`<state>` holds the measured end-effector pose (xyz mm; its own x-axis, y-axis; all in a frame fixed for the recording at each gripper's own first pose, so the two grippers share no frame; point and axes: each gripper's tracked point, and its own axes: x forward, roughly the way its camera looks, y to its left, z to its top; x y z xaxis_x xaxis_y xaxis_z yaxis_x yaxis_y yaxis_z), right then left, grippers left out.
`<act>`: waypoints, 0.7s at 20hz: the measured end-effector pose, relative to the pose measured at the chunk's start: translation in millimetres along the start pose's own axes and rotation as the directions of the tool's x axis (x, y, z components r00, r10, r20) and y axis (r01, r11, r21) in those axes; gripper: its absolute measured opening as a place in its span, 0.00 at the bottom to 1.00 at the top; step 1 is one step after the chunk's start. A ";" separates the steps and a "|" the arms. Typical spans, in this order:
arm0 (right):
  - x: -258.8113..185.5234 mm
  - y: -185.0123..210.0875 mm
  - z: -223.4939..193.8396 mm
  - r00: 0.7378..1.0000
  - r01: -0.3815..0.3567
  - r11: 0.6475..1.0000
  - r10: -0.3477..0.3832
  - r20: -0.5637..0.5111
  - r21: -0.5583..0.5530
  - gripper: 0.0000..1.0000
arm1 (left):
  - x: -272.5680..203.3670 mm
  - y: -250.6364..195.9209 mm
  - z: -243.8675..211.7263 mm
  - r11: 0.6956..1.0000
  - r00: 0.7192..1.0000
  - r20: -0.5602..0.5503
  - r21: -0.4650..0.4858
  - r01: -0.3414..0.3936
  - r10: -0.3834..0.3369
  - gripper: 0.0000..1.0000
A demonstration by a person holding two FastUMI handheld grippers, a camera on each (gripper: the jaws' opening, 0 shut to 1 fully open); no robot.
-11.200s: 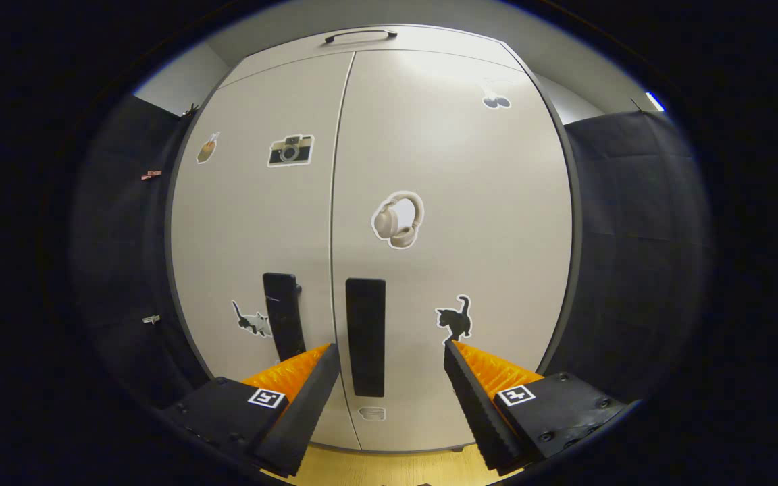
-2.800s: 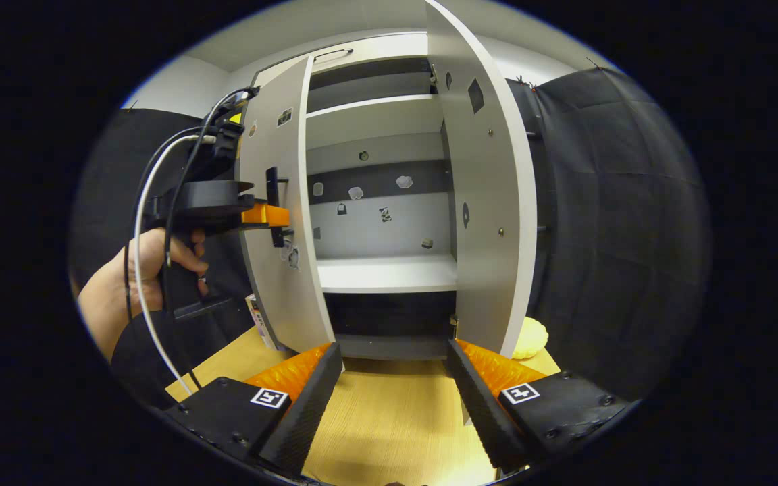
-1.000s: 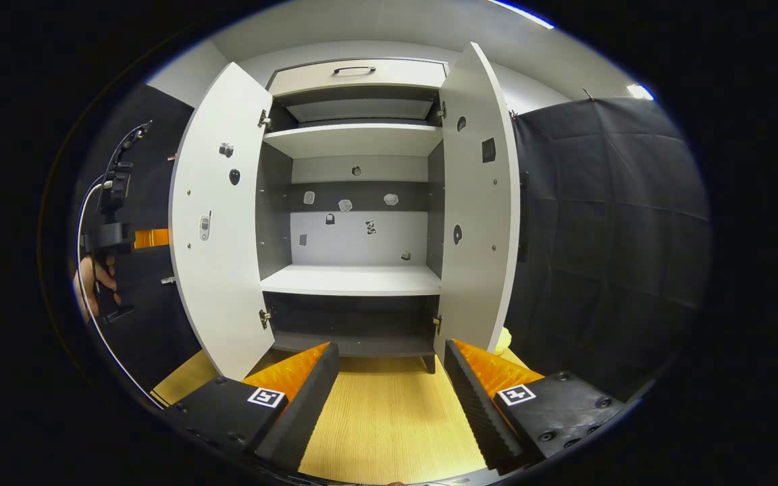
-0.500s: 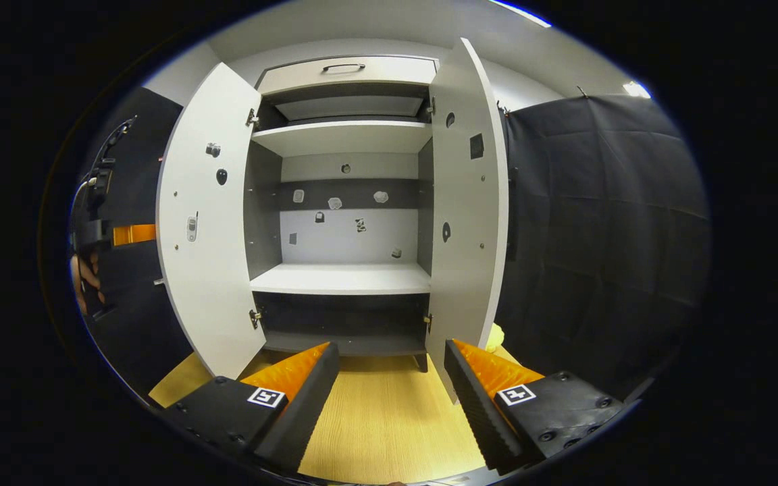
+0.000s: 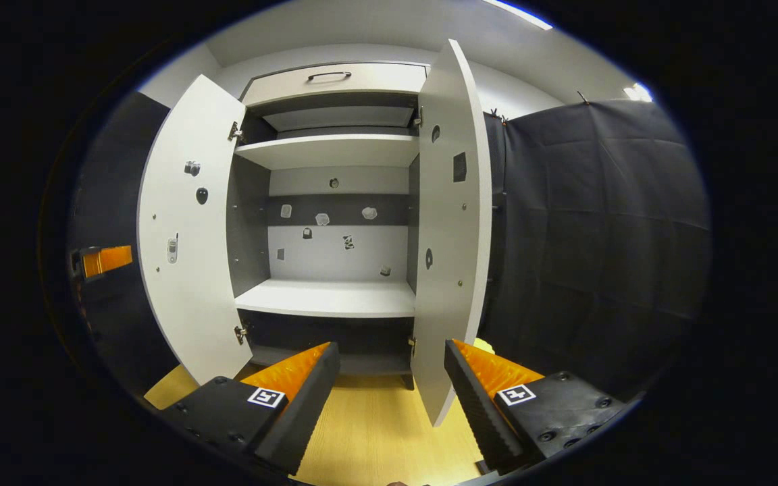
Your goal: Open the right door of the double-door shoe cabinet with the right hand, and open the left door with the left hand.
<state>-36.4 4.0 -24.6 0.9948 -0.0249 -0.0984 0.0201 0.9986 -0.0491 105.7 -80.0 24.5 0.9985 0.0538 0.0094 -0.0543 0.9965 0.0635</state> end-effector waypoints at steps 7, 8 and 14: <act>22.1 -32.4 -11.8 0.999 -0.036 0.998 0.036 -0.005 0.045 0.98 | -16.4 -71.4 -22.6 1.000 0.999 -0.027 0.003 0.022 -0.022 0.91; 23.0 -35.1 -15.8 0.999 -0.039 0.998 0.039 -0.008 0.055 0.98 | -18.7 -78.1 -25.7 1.000 1.000 -0.027 0.003 0.010 -0.010 0.95; 6.8 -18.3 -31.1 0.993 -0.113 0.991 0.115 -0.017 0.074 0.98 | -36.0 -116.5 -39.7 0.999 0.999 -0.006 0.037 0.040 -0.040 0.97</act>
<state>-33.1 -15.9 -55.3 0.9887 0.0893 -0.1206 -0.0856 0.9957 0.0358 76.4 -195.5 -22.8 0.9999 0.0146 0.0008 -0.0146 0.9948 0.1006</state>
